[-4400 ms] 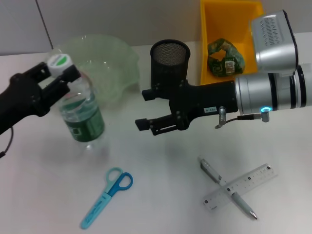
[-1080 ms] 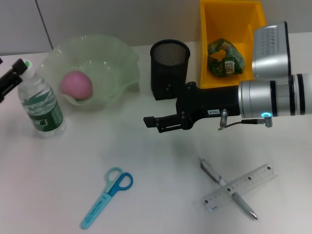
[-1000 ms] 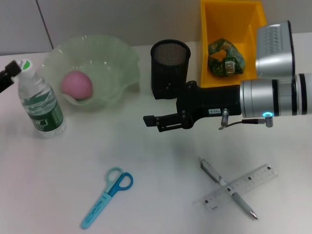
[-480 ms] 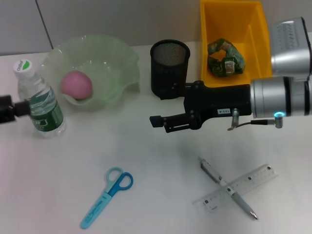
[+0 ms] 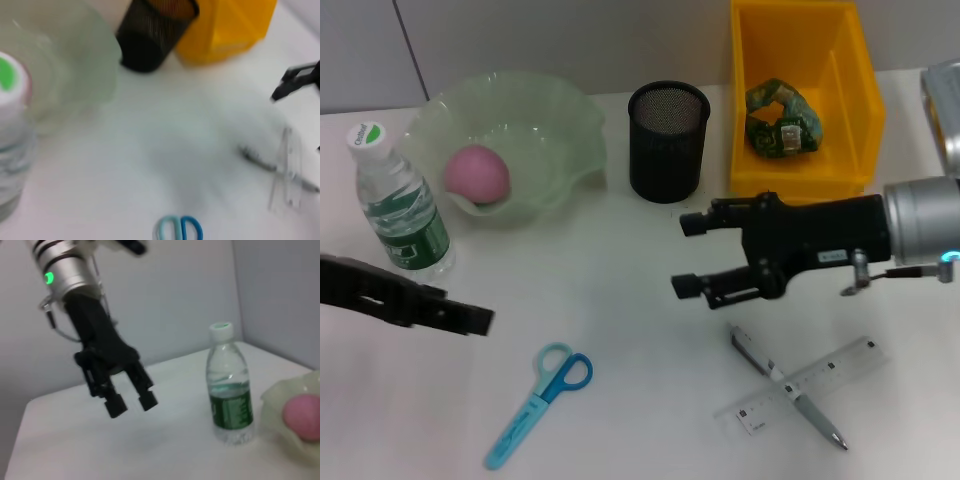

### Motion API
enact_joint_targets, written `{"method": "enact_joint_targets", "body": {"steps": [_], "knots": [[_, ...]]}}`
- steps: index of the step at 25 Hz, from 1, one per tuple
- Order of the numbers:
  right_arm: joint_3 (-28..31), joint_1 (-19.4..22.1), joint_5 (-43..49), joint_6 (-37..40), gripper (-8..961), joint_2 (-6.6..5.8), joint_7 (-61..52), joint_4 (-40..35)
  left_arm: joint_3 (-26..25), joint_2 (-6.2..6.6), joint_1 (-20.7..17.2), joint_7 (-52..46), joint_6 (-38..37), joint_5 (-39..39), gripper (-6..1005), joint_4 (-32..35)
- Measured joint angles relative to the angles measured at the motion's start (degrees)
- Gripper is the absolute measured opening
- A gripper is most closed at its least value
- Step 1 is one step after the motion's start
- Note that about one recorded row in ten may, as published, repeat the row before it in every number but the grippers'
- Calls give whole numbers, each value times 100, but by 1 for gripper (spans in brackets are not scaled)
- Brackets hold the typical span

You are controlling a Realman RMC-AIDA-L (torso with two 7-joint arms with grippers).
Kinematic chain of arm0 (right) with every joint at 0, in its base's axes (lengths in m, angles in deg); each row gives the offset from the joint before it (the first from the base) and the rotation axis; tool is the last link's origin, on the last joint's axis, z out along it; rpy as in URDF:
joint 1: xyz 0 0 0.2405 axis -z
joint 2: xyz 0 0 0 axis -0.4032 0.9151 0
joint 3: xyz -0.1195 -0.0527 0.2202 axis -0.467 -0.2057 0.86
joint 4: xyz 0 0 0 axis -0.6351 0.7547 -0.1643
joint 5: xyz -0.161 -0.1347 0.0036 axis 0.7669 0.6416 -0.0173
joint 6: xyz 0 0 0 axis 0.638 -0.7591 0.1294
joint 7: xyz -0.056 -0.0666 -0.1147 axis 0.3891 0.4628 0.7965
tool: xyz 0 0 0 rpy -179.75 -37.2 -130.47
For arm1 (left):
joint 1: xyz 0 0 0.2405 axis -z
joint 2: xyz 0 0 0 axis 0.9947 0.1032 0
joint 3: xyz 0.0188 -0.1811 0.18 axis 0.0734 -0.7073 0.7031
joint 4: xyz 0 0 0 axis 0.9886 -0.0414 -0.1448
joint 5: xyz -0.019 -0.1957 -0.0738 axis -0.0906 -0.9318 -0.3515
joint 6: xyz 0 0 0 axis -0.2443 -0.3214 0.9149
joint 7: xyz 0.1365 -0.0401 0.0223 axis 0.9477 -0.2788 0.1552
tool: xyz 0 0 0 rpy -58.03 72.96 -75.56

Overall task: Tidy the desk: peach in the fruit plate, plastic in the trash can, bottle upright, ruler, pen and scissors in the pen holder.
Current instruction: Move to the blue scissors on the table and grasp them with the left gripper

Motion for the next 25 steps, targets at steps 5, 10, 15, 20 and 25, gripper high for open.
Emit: {"method": "enact_joint_targets", "body": {"steps": [5,10,15,20,25], "knots": [[20,133,369,219,828,-146,-48,-248,797,-32,375,-498,245,484,785,-288],[129,167,782,495,828,-262,-71,-468,1519,-48,629,-1082,490,757,785,-521],[514,167,1113,840,828,-310,-26,-737,2184,-74,806,-1595,757,961,784,-729],[709,136,1323,1022,828,-348,-18,-845,2602,-81,941,-1806,1001,995,784,-1002],[751,150,1432,1167,828,-352,-22,-1030,2747,-83,1116,-1809,1182,952,784,-1481]]}}
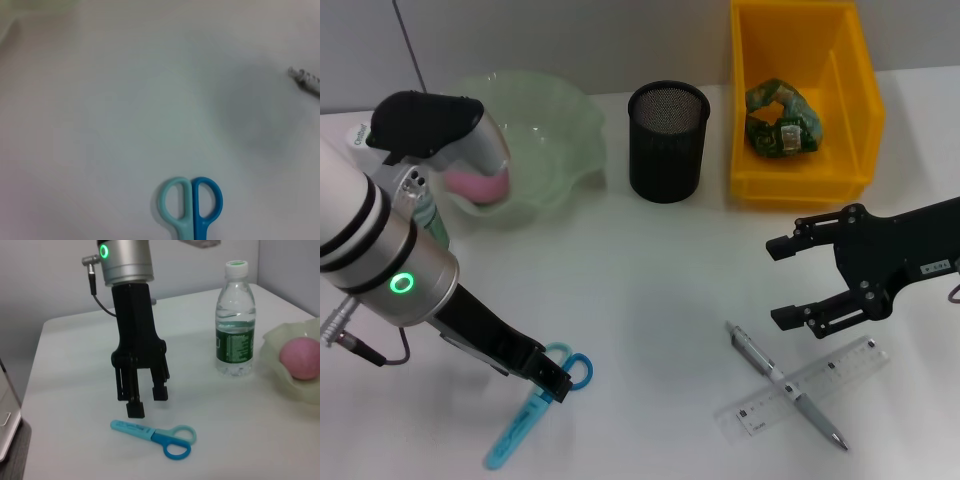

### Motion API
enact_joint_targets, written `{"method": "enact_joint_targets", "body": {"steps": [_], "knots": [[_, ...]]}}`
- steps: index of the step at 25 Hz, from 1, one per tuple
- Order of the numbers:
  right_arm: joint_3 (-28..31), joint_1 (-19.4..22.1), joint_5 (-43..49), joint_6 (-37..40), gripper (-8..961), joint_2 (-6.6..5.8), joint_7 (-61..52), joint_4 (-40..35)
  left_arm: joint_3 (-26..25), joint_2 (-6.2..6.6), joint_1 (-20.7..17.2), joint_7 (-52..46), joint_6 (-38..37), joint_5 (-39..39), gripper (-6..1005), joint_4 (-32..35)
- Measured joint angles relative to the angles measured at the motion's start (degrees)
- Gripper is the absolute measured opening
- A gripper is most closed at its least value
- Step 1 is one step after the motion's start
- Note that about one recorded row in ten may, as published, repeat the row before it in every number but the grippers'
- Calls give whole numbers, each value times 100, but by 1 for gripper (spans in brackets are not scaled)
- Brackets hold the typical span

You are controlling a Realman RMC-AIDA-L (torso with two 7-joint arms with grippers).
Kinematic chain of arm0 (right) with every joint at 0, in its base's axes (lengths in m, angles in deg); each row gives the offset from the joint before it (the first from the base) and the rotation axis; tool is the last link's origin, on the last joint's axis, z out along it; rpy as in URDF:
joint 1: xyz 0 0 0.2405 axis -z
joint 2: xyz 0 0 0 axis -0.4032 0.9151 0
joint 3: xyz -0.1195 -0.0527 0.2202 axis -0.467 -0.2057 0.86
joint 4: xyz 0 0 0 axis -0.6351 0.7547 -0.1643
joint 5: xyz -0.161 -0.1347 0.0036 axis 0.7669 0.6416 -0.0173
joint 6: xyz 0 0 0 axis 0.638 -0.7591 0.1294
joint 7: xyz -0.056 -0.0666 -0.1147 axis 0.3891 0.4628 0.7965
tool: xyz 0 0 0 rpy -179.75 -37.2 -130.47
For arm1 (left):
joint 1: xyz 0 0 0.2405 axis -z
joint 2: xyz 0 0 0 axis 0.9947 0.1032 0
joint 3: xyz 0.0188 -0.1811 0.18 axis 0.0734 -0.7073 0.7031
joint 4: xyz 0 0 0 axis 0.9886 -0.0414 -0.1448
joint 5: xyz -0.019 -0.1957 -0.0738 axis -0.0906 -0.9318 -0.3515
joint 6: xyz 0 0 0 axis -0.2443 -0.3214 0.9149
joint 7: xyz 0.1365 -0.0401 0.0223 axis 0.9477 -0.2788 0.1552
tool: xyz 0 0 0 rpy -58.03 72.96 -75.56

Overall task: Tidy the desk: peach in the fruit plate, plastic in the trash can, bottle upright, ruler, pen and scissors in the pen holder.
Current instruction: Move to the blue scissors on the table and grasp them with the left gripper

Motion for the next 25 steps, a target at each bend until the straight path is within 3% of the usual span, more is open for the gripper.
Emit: {"method": "enact_joint_targets", "body": {"steps": [25], "knots": [[28,10,22,-47,828,22,10,-35,584,0,138,252,348,-71,784,-547]]}}
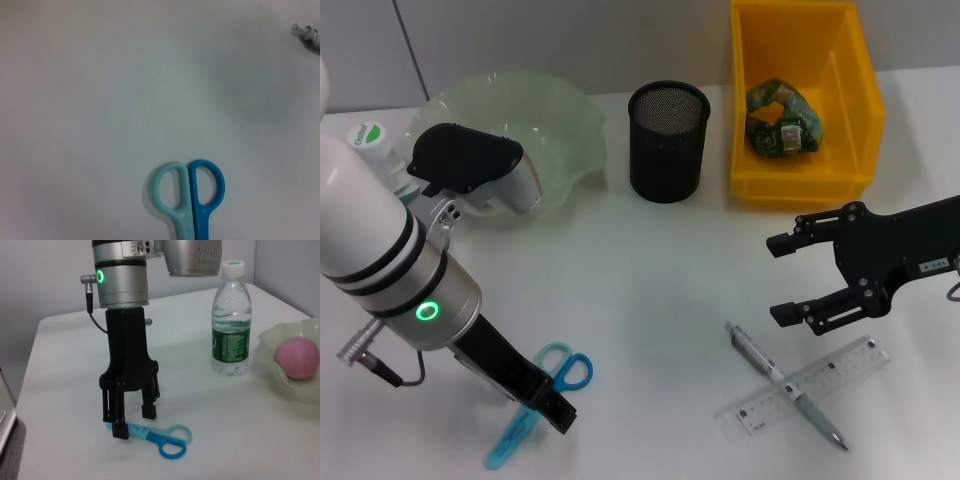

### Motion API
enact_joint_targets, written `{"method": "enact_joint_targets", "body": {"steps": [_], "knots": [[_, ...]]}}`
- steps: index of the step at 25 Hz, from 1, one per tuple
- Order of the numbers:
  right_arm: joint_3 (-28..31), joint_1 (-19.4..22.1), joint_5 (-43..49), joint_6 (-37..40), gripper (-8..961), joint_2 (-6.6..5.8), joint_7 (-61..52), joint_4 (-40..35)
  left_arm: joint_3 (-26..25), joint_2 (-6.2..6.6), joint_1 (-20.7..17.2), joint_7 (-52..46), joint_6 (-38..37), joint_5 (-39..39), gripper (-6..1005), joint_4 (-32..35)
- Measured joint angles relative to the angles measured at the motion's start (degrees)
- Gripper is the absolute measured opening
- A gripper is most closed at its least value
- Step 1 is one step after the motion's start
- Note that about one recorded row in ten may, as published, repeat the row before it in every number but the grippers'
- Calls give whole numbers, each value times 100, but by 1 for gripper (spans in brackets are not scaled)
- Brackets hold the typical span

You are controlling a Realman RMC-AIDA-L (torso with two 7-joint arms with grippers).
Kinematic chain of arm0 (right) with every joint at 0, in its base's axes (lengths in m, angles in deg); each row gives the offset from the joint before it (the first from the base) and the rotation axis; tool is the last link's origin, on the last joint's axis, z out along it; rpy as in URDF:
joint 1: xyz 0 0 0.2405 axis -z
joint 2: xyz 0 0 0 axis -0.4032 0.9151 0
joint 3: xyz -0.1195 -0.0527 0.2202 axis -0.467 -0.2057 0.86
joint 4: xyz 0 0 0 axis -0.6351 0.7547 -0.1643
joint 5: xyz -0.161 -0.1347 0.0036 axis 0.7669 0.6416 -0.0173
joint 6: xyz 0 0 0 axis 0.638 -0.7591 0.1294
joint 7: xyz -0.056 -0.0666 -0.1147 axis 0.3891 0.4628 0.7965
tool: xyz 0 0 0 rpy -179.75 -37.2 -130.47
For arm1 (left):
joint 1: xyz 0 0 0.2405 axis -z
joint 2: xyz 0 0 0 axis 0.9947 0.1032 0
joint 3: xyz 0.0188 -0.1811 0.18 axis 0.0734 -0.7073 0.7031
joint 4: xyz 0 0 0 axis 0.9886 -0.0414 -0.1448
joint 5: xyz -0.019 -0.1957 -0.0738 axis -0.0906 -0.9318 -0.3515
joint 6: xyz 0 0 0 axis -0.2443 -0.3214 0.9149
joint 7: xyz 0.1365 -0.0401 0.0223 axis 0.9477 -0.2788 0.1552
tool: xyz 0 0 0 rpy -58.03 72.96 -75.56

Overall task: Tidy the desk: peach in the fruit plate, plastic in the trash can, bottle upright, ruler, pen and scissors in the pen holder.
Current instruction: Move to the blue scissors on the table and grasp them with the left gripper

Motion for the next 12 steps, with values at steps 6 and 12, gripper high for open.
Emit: {"method": "enact_joint_targets", "body": {"steps": [6,12], "knots": [[0,0,0,0,827,8,11,-4,14,0,-10,72,26,18,751,-40],[9,0,0,-8,827,17,70,-4,24,0,10,153,66,39,616,-153]]}}
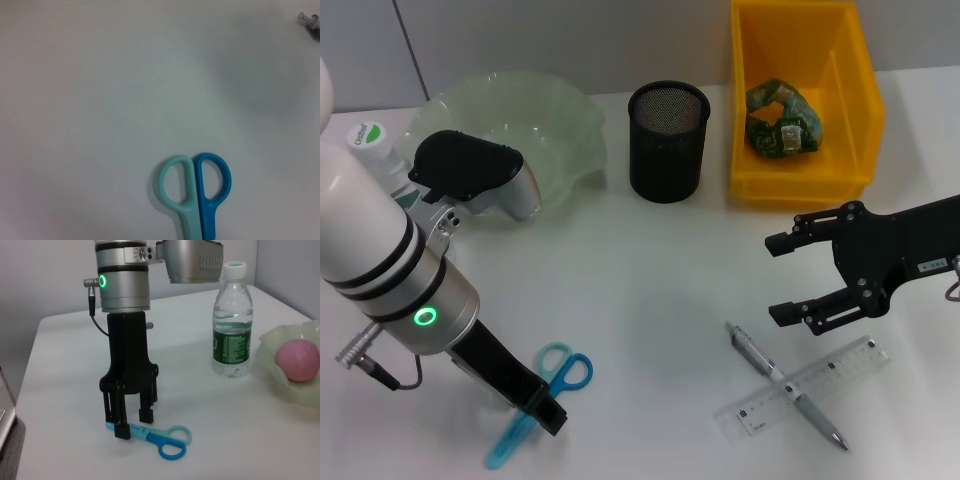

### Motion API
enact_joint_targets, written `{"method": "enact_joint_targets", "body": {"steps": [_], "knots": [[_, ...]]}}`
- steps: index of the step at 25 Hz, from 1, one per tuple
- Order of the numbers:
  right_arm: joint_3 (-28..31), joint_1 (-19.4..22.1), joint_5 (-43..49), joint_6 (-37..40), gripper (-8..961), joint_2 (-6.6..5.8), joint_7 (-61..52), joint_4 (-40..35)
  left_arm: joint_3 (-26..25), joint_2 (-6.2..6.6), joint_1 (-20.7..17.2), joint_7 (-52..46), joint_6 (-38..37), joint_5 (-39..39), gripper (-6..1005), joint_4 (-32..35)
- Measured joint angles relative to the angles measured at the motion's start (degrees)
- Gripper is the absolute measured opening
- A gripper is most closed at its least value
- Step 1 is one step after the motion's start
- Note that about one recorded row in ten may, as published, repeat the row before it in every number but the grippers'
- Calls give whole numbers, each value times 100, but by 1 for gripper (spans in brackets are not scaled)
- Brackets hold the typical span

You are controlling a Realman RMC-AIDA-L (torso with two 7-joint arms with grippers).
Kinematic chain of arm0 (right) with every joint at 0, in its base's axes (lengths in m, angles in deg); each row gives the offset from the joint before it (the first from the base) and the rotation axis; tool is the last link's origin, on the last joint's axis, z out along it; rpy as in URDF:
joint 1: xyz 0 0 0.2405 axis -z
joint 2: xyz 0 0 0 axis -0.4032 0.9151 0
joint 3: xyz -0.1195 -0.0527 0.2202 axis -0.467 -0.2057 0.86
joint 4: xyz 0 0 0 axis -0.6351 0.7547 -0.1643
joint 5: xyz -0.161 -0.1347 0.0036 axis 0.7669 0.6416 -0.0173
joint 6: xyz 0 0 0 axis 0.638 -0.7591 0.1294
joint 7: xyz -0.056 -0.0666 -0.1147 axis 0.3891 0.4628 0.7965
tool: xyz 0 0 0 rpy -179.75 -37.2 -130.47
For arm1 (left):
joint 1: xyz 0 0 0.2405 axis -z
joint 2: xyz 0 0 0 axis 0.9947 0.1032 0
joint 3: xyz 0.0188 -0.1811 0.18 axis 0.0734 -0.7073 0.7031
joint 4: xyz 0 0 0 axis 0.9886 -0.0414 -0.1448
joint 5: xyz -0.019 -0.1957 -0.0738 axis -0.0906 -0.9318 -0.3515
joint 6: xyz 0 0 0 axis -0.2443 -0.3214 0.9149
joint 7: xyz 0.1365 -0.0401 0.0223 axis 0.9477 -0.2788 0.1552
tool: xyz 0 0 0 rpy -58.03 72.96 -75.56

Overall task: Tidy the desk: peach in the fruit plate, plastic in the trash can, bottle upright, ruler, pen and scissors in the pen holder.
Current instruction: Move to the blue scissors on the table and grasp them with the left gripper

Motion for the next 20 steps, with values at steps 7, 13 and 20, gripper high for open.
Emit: {"method": "enact_joint_targets", "body": {"steps": [7,13,20], "knots": [[19,0,0,-1,828,15,21,0,9,0,8,23,12,98,600,-1],[26,0,-3,0,828,23,36,4,36,0,45,24,-16,141,587,-1],[27,0,-17,0,827,27,49,31,70,0,68,92,-44,148,571,-10]]}}
